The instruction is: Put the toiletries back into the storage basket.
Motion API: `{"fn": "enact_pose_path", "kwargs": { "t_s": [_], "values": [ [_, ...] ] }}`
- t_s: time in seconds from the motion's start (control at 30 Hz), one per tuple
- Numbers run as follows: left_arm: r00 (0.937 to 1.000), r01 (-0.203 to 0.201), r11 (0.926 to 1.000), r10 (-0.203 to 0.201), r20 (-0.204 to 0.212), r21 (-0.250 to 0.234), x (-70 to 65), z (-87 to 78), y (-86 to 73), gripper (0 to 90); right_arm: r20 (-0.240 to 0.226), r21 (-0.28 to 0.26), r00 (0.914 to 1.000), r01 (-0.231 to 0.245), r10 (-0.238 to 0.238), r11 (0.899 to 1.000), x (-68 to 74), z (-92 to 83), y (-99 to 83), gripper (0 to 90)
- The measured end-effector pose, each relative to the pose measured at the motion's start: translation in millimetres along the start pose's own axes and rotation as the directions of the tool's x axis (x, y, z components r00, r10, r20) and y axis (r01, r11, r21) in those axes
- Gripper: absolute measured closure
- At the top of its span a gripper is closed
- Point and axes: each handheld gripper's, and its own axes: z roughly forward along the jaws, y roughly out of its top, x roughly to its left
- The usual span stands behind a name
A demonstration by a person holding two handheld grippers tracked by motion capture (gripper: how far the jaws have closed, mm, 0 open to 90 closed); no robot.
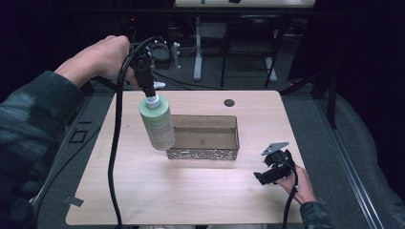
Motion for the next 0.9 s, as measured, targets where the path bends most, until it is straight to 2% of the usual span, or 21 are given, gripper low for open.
{"fn": "enact_pose_path", "kwargs": {
  "t_s": [0.9],
  "values": [
    [0.9993, 0.029, 0.9995, -0.029, -0.023, 0.012, 15.4, 10.0, 24.2, 63.2, 0.006, 0.005, 0.9999, 0.010, -0.010, 1.000, 0.3, 0.5, -0.2, 4.2]
  ]
}}
